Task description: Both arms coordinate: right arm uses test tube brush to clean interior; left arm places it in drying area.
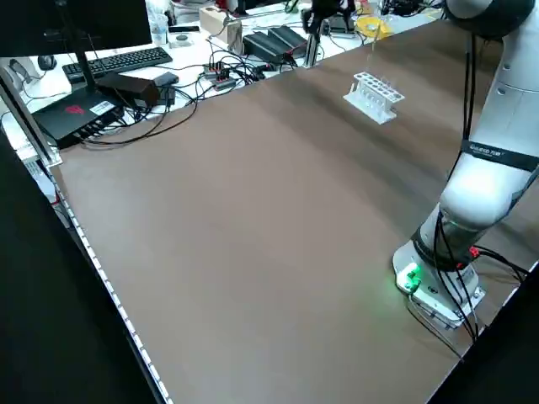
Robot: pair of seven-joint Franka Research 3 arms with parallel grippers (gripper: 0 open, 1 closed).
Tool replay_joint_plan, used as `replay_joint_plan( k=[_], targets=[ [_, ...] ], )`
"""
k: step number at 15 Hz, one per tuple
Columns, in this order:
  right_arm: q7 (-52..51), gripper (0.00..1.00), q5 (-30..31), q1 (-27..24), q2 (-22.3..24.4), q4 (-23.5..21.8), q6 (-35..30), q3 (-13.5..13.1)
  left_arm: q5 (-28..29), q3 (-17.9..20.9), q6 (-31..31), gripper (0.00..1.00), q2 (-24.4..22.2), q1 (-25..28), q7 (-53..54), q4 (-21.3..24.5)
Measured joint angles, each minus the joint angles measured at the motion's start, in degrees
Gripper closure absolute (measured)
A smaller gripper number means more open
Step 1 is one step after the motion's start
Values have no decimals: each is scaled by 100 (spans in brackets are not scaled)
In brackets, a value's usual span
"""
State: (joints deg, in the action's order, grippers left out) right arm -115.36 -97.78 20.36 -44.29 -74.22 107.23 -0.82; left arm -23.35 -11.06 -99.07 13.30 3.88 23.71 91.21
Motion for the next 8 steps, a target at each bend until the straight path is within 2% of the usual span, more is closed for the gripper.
replay_joint_plan(
  k=[4,8],
  targets=[
    [270,98,141,-110,62,1,-100,-139,-969,-16,-7,0,324,54,909,-1],
    [993,98,1007,-347,49,-76,-242,-504,-2563,-39,-26,0,692,35,3002,-1]
  ],
)
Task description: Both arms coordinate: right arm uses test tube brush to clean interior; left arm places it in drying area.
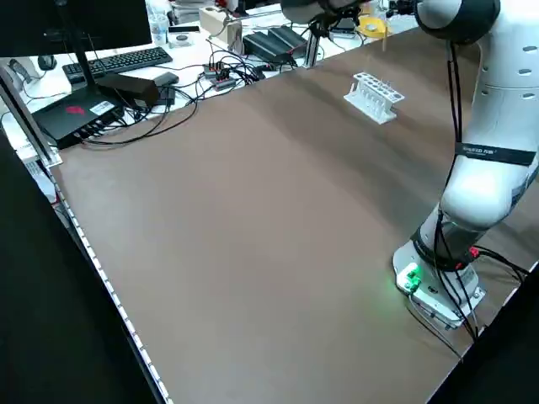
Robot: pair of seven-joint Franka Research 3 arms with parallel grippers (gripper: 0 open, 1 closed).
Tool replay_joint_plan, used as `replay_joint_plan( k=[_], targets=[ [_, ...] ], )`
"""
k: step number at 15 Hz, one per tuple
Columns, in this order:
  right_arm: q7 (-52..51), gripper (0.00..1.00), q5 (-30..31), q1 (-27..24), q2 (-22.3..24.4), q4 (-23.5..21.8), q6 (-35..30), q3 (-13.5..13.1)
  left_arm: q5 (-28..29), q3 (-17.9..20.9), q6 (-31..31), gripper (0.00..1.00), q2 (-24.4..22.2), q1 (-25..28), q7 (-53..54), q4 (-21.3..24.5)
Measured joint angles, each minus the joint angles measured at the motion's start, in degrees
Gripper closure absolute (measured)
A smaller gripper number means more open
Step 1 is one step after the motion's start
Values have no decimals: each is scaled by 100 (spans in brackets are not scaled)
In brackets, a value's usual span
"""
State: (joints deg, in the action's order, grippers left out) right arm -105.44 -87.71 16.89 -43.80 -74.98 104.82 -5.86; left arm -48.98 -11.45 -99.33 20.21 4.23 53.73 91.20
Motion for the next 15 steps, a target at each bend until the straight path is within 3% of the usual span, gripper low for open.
replay_joint_plan(
  k=[4,11,15],
  targets=[
    [622,98,1370,-439,-27,-159,-105,-57,-1393,-1,-11,0,553,-56,2305,-35],
    [2329,98,3278,-796,-72,-220,-104,-66,-2928,18,-19,0,1621,-67,5995,-115],
    [3432,98,3999,-656,-69,-166,100,-34,-3392,5,-20,0,1952,-256,6899,-133]
  ],
)
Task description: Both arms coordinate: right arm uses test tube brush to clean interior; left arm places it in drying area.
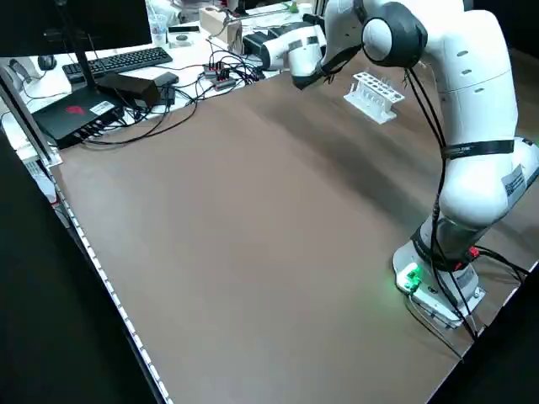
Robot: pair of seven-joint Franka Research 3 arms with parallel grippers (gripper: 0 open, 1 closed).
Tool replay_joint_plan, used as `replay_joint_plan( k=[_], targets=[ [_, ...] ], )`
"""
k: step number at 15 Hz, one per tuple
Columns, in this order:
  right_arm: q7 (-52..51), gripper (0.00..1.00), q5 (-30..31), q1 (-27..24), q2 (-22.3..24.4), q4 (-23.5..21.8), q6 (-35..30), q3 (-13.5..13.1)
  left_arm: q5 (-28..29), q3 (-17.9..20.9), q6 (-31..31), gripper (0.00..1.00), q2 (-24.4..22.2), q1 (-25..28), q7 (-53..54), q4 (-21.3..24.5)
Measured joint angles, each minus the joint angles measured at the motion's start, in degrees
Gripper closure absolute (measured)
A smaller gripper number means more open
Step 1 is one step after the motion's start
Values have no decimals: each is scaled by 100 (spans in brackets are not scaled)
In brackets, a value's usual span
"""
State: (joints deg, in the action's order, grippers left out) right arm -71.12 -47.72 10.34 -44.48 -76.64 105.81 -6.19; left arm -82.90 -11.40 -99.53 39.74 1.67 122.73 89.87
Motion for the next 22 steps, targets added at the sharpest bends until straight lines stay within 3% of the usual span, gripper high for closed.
replay_joint_plan(
  k=[5,15,22],
  targets=[
    [2058,98,695,536,2,26,496,9,-425,5,-553,0,525,-481,496,-374],
    [4962,98,1217,1038,-24,-20,632,12,-1480,39,-1033,0,1488,-1151,1587,-897],
    [5837,98,1309,1076,-91,-518,1126,11,-1799,44,-1185,0,1790,-1573,1840,-1174]
  ],
)
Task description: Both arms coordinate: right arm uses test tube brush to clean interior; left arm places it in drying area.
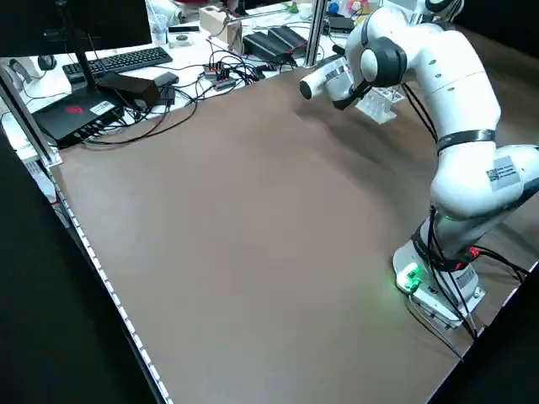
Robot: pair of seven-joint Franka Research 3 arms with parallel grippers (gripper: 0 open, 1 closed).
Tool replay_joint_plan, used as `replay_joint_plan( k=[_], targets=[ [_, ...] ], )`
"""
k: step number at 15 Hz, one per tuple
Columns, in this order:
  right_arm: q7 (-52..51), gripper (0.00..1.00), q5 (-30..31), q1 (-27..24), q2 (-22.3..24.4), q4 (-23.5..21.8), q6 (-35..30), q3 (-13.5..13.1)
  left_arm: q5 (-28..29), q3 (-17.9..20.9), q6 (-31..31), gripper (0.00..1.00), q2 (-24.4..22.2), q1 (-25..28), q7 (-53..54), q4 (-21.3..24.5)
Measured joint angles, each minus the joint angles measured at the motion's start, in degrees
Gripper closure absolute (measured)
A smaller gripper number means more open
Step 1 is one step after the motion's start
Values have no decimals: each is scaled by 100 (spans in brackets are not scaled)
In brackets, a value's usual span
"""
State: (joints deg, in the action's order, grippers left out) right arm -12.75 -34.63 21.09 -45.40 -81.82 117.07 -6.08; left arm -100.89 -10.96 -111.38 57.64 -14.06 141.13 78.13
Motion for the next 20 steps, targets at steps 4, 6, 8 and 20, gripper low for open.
replay_joint_plan(
  k=[4,6,8,20],
  targets=[
    [961,98,2,4,-25,-327,460,1,-58,9,-128,0,58,-167,2,-51],
    [1060,98,2,9,-29,-477,653,6,-58,9,-174,0,104,-191,2,-67],
    [1099,98,1,9,-32,-541,711,7,-58,11,-287,0,199,-246,5,-153],
    [1126,23,1,18,8,-528,736,7,-118,11,-380,8,591,-428,8,-708]
  ],
)
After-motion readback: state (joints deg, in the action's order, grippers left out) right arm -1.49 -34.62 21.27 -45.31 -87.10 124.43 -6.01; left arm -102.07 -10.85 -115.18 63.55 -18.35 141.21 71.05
